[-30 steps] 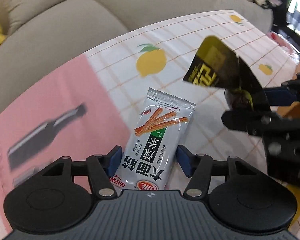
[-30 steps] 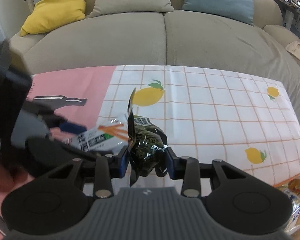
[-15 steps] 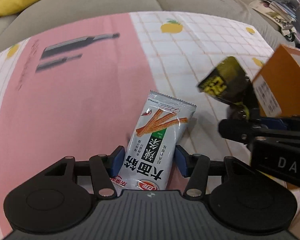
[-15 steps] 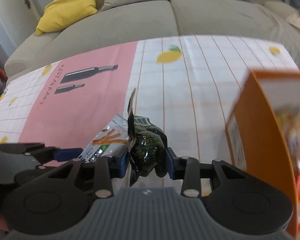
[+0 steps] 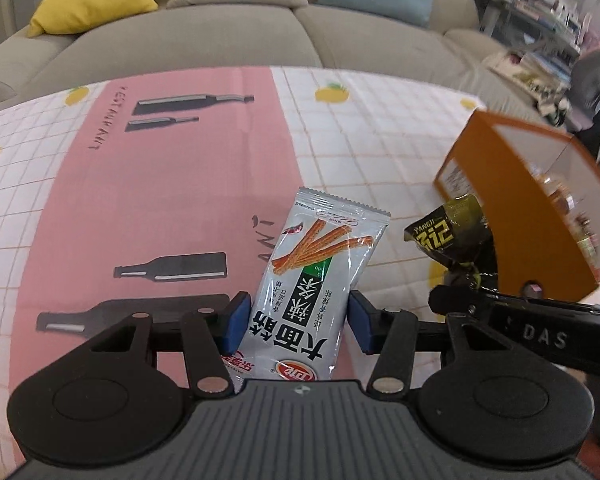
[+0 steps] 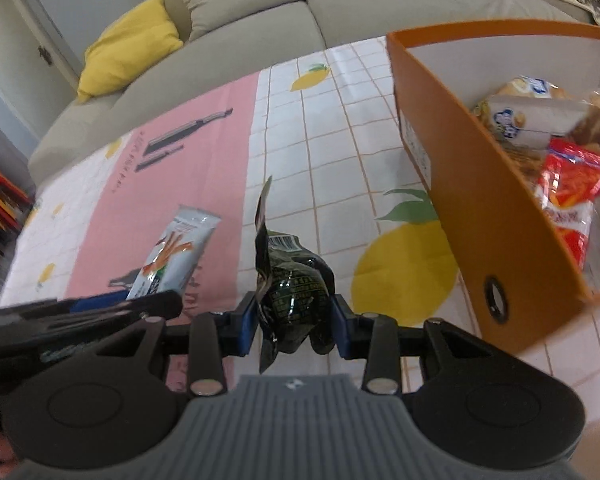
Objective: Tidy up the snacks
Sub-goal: 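Carry both packs over the orange box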
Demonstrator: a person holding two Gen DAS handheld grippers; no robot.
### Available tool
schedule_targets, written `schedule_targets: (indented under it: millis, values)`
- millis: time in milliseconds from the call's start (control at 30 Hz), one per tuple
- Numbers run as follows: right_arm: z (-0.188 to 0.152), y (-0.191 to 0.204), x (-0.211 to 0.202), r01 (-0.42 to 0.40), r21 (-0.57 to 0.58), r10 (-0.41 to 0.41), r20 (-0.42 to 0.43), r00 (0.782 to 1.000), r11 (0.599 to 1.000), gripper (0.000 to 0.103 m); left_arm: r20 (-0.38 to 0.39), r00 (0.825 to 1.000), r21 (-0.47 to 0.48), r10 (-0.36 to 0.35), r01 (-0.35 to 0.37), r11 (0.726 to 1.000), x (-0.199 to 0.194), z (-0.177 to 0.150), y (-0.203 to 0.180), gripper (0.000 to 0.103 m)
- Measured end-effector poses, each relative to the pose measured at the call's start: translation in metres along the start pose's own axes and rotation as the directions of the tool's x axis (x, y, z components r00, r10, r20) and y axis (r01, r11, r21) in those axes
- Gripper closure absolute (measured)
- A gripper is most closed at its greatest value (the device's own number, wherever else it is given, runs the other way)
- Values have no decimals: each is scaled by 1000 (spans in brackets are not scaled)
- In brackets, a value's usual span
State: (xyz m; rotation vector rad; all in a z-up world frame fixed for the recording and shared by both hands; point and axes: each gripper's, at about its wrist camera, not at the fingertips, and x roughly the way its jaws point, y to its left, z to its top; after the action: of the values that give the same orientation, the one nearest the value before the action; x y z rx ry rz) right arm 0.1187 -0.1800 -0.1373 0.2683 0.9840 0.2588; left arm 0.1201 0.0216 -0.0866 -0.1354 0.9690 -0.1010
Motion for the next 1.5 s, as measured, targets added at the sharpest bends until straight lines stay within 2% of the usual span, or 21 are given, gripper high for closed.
schedule_targets:
  millis: [200, 400, 600, 900, 1100, 1233, 1400, 1500]
  values:
    - [0, 2, -37, -31, 10, 30, 82, 996, 999, 67, 33, 999, -4, -36, 36, 999, -34, 4, -16, 43]
    - [1, 4, -74, -11, 9, 10, 125, 992, 1000, 67, 98, 993, 29, -68, 65, 997, -60, 13, -41, 43]
    - [4, -8, -109, -9, 33, 3, 182, 983, 999, 66, 123, 985, 24, -122, 120, 992, -74, 20, -64, 43]
    - [18, -55, -158, 40, 55, -54, 266, 962, 998, 66, 136, 966, 91, -220, 208, 974, -79, 52, -119, 43]
    - [46, -105, -183, 141, 8, -138, 260, 956, 990, 66, 94, 964, 211, -250, 226, 951, -63, 80, -171, 43]
    - [71, -136, -192, 173, -16, -164, 234, 958, 985, 66, 53, 961, 255, -270, 249, 934, -47, 96, -200, 43]
    - [96, -171, -187, 226, -26, -218, 185, 958, 974, 66, 5, 968, 335, -253, 237, 912, -17, 109, -237, 43]
    - [105, -186, -175, 268, -71, -255, 150, 955, 961, 66, -20, 969, 366, -247, 237, 900, -1, 112, -255, 43]
